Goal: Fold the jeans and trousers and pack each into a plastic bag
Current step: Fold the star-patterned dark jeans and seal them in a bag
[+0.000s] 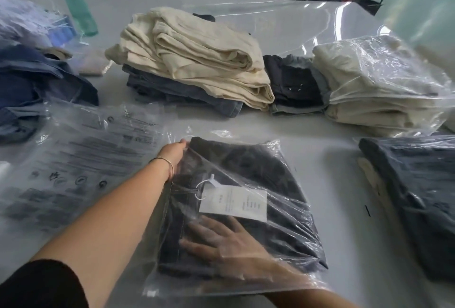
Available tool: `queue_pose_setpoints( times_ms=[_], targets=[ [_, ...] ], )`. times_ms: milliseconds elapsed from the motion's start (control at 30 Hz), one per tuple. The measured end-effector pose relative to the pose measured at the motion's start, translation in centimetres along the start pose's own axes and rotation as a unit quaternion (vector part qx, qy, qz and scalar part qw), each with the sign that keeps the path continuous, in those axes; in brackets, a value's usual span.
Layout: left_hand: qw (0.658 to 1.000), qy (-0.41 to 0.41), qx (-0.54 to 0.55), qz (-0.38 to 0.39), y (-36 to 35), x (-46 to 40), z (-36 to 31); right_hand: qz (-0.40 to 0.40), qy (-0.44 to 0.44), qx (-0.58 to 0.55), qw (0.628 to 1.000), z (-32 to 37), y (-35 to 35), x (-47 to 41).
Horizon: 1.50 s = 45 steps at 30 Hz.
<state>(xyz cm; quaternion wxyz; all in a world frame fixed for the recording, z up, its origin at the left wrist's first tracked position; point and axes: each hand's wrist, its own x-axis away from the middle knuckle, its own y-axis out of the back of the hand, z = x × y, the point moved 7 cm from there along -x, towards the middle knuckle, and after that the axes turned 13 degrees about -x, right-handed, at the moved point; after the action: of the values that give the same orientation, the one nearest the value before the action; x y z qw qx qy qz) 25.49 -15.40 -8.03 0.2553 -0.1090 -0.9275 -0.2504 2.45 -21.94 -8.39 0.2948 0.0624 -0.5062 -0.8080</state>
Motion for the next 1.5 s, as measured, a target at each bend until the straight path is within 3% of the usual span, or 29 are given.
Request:
queue_pose_setpoints(
  times_ms=[67, 100, 167, 233, 267, 300, 367, 433, 600, 700, 800, 933, 1033, 1067, 1100, 1167, 1233, 1300, 1367, 1500],
  targets=[
    [0.974, -0.087, -0.184, -0.101, 0.8, 0.9, -1.3, -0.071, -0.023, -0.038, 0.997, -0.6, 2.0, 0.2],
    [0.931, -0.154, -0.278, -0.18, 1.1, 2.0, -2.4, -0.103, -0.058, -0.044, 0.992, -1.3, 2.9, 0.2],
    [0.798, -0.366, -0.371, -0.301, -0.3, 6.4, -5.3, -0.151, -0.152, -0.024, 0.977, -3.3, 4.0, 0.4],
    [0.675, -0.552, -0.41, -0.268, -4.5, 10.2, -6.0, -0.183, -0.254, 0.005, 0.95, -5.0, 4.3, 1.3],
    [0.644, -0.581, -0.451, -0.211, -6.6, 10.7, -5.3, -0.208, -0.301, 0.027, 0.93, -5.7, 4.5, 2.1],
    [0.636, -0.56, -0.507, -0.157, -8.2, 10.3, -4.1, -0.238, -0.348, 0.036, 0.906, -6.5, 4.8, 3.1],
    [0.671, -0.441, -0.589, -0.091, -9.1, 7.6, -1.0, -0.324, -0.413, 0.01, 0.851, -8.4, 5.4, 5.1],
    [0.708, -0.351, -0.606, -0.085, -8.5, 5.3, 1.0, -0.355, -0.438, -0.048, 0.825, -10.1, 4.6, 5.7],
    [0.726, -0.309, -0.607, -0.095, -8.3, 4.1, 1.3, -0.342, -0.487, -0.051, 0.802, -11.8, 2.1, 5.1],
    [0.726, -0.32, -0.598, -0.113, -8.0, 4.3, 1.4, -0.38, -0.477, -0.049, 0.791, -11.2, 2.5, 5.4],
    [0.719, -0.322, -0.604, -0.118, -7.9, 4.5, 1.4, -0.362, -0.44, -0.047, 0.821, -10.5, 3.4, 5.3],
    [0.715, -0.299, -0.625, -0.091, -8.1, 5.9, 0.2, -0.17, -0.366, 0.013, 0.915, -8.0, 0.9, 3.9],
    [0.728, -0.365, -0.565, -0.133, -7.8, 11.1, -1.4, -0.13, -0.348, 0.012, 0.928, -5.6, 0.3, 5.5],
    [0.734, -0.392, -0.538, -0.134, -8.0, 13.5, -1.3, -0.172, -0.352, 0.052, 0.918, -4.9, 1.2, 6.5],
    [0.736, -0.415, -0.519, -0.126, -8.4, 15.7, -0.7, -0.267, -0.354, 0.114, 0.889, -3.7, 2.7, 7.6],
    [0.73, -0.419, -0.532, -0.095, -9.7, 19.0, 1.9, -0.429, -0.35, 0.099, 0.827, -1.2, 4.1, 9.9],
    [0.73, -0.366, -0.574, -0.067, -10.4, 19.8, 5.3, -0.504, -0.383, 0.071, 0.771, -0.6, 3.5, 11.8],
    [0.727, -0.321, -0.604, -0.065, -10.4, 19.4, 8.0, -0.553, -0.371, 0.063, 0.743, -0.7, 2.7, 13.6],
    [0.71, -0.306, -0.629, -0.082, -10.3, 19.5, 9.2, -0.535, -0.335, 0.115, 0.767, -0.3, 2.3, 14.8],
    [0.718, -0.301, -0.617, -0.115, -10.1, 20.3, 9.1, -0.351, -0.362, 0.107, 0.857, -2.0, -0.4, 14.6]
  ],
)
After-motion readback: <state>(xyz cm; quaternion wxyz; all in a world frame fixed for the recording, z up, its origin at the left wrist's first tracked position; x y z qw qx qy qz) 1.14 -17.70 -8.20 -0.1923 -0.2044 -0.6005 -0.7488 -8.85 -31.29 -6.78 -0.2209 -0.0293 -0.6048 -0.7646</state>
